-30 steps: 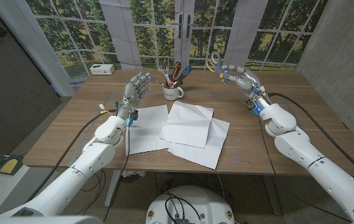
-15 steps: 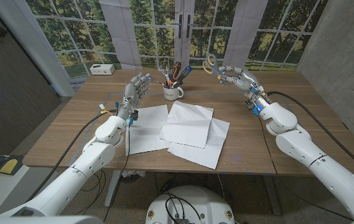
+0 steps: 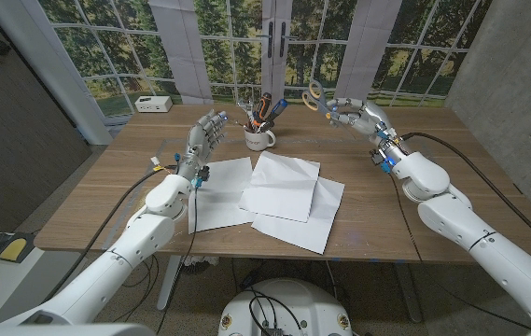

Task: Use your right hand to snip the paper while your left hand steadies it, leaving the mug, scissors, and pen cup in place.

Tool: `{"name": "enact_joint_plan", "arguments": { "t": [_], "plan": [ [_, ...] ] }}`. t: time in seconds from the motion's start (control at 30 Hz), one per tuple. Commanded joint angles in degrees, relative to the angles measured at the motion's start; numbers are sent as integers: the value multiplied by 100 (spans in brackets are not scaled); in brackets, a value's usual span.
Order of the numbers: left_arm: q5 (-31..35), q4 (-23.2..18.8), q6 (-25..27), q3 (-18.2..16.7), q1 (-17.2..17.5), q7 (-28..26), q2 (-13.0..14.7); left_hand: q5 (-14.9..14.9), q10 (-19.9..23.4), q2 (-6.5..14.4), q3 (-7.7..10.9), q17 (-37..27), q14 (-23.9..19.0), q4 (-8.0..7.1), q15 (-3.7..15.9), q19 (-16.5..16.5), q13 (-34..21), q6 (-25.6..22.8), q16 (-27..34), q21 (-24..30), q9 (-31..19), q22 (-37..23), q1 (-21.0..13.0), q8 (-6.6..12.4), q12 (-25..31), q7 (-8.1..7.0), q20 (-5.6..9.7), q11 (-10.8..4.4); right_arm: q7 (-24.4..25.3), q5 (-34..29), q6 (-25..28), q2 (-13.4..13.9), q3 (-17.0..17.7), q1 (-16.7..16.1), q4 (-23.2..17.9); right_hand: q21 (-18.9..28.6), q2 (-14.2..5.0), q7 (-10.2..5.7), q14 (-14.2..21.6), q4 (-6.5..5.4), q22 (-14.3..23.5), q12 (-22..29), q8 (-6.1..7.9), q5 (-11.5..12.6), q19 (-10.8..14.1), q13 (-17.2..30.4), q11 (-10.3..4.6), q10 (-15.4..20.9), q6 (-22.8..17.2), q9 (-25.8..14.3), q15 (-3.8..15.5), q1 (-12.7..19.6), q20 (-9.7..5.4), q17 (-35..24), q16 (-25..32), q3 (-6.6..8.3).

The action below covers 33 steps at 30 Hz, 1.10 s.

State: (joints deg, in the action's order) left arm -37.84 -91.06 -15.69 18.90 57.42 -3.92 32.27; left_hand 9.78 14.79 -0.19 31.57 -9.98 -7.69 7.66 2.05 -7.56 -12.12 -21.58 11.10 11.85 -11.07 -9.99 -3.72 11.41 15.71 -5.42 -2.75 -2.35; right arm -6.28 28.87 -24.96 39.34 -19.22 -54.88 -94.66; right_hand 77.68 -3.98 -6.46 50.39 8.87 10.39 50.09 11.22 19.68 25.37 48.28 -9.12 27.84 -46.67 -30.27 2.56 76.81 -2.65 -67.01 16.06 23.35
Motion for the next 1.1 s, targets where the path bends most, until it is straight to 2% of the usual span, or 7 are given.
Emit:
{"name": "enact_joint_plan", "arguments": {
  "t": [0.03, 0.63, 0.9, 1.1],
  "plan": [
    [17, -58, -3, 18, 37, -41, -16, 24, 70, 45, -18, -34, -48, -8, 17, -50, -32, -55, 11, -15, -10, -14, -14, 34, 18, 0, 13, -9, 327, -527, -95, 126, 53, -121, -179, 64, 2, -29, 415, 11, 4, 13, -12, 26, -27, 12, 11, 3, -17, -7, 1094, -2, -714, -26, -30, 83],
    [7, -148, 3, -3, 113, -47, 30, 24, 65, 48, -23, -34, -55, -7, 11, -55, -36, -68, 0, -26, -11, -15, -11, 30, -1, 9, 17, -4, 718, -1061, -39, 215, 110, -287, -459, 140, 14, -12, 434, 12, 0, 20, -8, 18, -81, 24, 14, -12, -23, -6, 1094, -11, -700, -60, -77, 134],
    [-15, -169, -2, -14, 143, -31, 43, 24, 71, 50, -25, -34, -53, -7, 12, -56, -37, -68, -5, -31, -12, -15, -11, 27, -5, 6, 17, 15, 942, -1501, -101, 266, 149, -377, -577, 174, 21, -25, 446, 13, -1, 16, -10, 12, -102, -6, 24, 12, -21, -4, 1094, -17, -695, -72, -96, 155],
    [-17, -159, 2, -11, 140, -17, 48, 24, 79, 53, -25, -34, -52, -7, 15, -57, -38, -68, -8, -33, -12, -15, -12, 25, -6, 8, 15, 24, 1008, -1591, -143, 255, 176, -425, -606, 211, 42, -35, 473, 20, -3, 42, 25, 6, -124, -14, -69, 94, -154, 6, 1095, -20, -693, -84, -107, 176]
  ]
}}
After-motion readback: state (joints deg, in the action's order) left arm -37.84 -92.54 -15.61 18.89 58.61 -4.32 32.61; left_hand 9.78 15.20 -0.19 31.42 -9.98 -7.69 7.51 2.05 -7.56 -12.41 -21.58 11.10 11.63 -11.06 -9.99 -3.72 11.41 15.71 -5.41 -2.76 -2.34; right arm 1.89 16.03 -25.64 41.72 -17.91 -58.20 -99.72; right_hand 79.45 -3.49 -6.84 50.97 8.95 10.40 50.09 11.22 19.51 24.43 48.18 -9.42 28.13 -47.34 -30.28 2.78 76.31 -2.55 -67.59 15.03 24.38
